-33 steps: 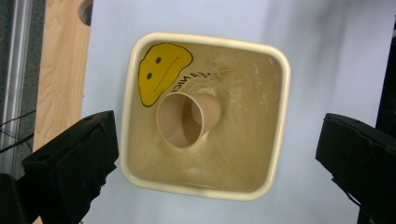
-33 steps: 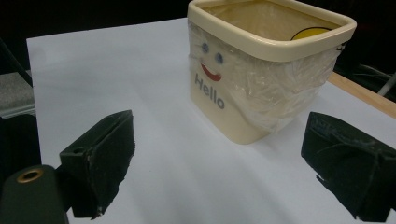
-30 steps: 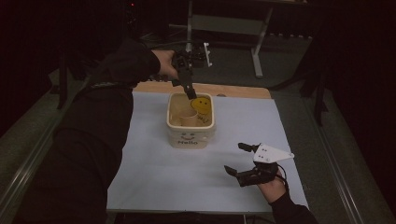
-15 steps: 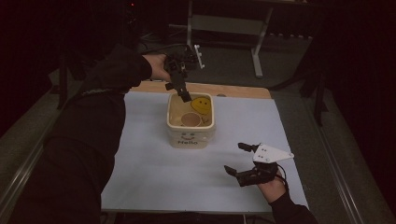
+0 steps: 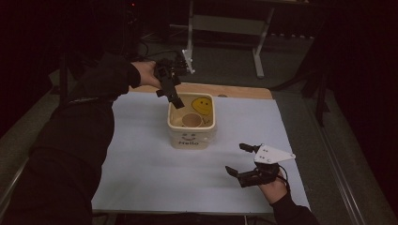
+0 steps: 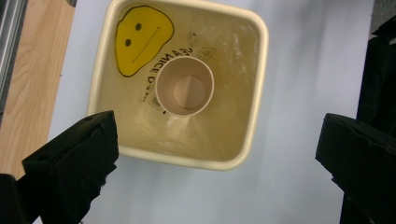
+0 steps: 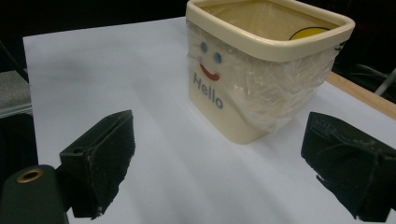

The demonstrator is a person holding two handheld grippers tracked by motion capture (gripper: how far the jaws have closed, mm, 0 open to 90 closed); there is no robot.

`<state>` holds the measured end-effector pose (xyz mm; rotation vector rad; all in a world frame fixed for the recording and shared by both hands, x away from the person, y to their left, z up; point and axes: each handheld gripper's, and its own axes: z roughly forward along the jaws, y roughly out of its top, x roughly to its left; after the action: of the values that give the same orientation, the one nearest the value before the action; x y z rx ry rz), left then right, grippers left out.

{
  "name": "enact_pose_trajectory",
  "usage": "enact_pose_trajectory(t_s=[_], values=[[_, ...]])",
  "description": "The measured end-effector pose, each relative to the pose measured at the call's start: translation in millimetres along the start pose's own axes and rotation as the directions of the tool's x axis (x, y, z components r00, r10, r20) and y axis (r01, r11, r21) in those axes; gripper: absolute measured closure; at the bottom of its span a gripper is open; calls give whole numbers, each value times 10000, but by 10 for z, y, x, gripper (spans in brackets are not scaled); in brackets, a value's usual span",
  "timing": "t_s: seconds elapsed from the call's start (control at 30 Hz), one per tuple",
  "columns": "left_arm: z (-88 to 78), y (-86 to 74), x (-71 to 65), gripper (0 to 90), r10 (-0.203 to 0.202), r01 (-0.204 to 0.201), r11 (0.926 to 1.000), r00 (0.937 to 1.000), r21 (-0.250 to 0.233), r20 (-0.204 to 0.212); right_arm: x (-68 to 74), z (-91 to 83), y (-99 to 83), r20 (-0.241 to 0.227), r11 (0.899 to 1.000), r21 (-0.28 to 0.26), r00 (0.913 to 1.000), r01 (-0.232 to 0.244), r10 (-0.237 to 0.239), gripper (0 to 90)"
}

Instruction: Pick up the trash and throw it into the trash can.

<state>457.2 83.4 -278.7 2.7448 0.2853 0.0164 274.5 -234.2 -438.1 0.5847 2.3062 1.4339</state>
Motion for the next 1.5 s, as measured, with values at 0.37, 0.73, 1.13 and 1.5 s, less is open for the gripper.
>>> enact_pose_trajectory(t_s=[0.37, 0.73, 1.13, 1.5], values=[[47, -352, -212, 4, -6, 14, 9990, 9998, -438, 185, 11, 9, 5, -4, 10000, 24, 10000, 51, -51, 95], [6, -684, -394, 4, -252, 280, 9943, 9993, -1032, 287, 11, 18, 2, -11, 10000, 67, 10000, 62, -62, 95], [189, -990, -623, 4, -115, 218, 9788, 9986, -2039, 517, 13, 18, 3, 2, 9999, 112, 10000, 57, -57, 96], [378, -1248, -867, 4, -296, 358, 9618, 9992, -2713, 268, 13, 16, 2, 17, 9999, 120, 10000, 85, -85, 96]])
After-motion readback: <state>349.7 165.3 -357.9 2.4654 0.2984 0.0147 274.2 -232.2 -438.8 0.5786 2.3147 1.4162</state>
